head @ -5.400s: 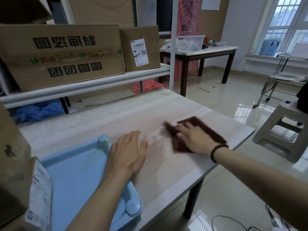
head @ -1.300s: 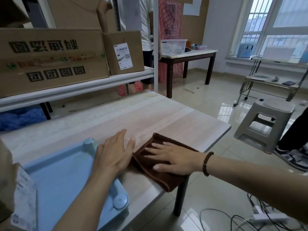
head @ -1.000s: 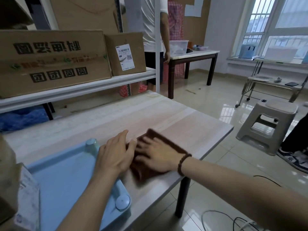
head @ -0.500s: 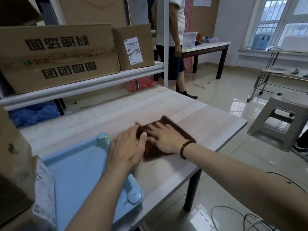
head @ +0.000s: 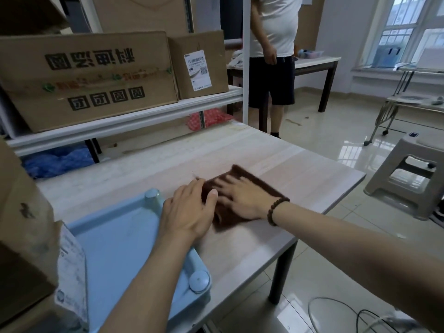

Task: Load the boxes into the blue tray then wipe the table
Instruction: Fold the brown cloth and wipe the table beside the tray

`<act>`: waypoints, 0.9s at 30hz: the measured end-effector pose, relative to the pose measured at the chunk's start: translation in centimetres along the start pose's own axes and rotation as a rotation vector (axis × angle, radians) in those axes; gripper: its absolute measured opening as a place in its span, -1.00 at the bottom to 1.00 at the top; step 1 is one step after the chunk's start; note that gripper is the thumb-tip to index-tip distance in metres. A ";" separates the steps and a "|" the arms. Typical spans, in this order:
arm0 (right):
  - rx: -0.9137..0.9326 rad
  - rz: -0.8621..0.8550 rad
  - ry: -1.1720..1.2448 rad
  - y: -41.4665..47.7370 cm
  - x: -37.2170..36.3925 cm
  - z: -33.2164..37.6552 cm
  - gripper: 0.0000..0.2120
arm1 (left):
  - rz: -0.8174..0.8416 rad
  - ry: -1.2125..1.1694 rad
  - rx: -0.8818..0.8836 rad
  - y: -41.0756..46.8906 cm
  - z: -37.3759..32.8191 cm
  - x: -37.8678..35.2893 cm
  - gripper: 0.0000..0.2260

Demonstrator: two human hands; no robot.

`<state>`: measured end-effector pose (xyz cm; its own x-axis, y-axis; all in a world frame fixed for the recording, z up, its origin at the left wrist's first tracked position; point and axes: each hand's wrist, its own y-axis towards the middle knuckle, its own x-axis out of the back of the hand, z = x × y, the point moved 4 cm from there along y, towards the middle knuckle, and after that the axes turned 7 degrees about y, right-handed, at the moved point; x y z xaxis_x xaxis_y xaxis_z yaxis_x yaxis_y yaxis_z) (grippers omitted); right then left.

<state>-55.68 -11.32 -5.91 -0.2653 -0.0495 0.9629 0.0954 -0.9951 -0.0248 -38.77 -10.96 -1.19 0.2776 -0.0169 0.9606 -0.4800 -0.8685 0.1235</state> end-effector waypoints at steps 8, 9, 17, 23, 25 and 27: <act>-0.300 -0.235 0.443 -1.8 5.6 -5.5 -0.53 | 0.014 -0.034 -0.002 -0.3 0.1 0.3 -0.48; -0.373 -0.388 0.416 -2.2 6.4 -6.4 -0.55 | 0.013 -0.036 -0.003 -0.3 0.0 0.2 -0.49; -0.678 -0.273 0.462 -2.8 7.6 -7.5 -0.85 | 0.011 -0.022 -0.004 -0.2 0.2 0.2 -0.49; -0.314 -0.731 0.143 -2.9 16.3 -1.2 -0.92 | -0.006 -0.026 -0.011 -0.2 0.1 0.2 -0.49; -0.238 -0.675 -0.011 -2.4 17.7 1.1 -0.90 | -0.008 -0.029 -0.010 -0.2 0.1 0.2 -0.49; -0.203 -0.595 -0.096 -1.8 17.8 2.3 -0.90 | -0.013 -0.032 -0.009 -0.3 0.1 0.2 -0.49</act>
<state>-58.41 -10.20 11.91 -0.1285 0.5151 0.8474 -0.2281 -0.8470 0.4802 -38.49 -10.78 -1.07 0.3103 -0.0214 0.9504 -0.4839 -0.8641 0.1386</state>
